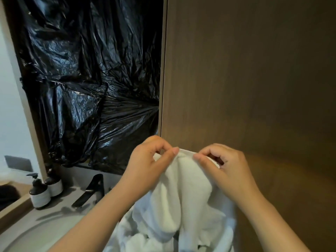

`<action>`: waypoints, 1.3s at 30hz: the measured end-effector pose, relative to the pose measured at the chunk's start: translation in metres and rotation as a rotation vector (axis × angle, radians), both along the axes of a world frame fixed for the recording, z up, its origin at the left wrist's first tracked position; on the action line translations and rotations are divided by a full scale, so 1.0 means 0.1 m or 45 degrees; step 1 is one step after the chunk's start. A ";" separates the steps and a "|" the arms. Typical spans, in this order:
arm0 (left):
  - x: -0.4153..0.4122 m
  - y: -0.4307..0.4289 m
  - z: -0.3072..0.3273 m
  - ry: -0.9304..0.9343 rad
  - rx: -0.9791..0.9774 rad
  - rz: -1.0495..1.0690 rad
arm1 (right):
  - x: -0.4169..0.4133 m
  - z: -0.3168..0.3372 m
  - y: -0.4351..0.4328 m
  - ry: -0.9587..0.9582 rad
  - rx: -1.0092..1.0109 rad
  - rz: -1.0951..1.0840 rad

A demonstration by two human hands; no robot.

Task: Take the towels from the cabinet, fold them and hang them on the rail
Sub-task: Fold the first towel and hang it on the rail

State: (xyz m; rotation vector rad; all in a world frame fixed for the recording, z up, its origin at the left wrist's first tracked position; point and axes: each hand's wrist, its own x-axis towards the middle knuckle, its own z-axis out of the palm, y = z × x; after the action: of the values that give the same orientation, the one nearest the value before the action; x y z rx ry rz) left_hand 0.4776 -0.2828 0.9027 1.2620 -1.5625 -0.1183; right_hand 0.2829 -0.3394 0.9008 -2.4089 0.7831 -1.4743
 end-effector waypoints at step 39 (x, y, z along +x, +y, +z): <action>0.17 -0.05 0.45 0.002 -0.068 -0.268 | 0.22 0.76 0.03 0.148 -0.282 0.099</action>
State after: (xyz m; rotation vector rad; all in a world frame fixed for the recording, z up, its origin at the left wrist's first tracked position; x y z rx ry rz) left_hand 0.4943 -0.2883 0.9482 1.0537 -1.6833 -0.2100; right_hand 0.3052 -0.3369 0.9767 -2.6748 0.5669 -1.4718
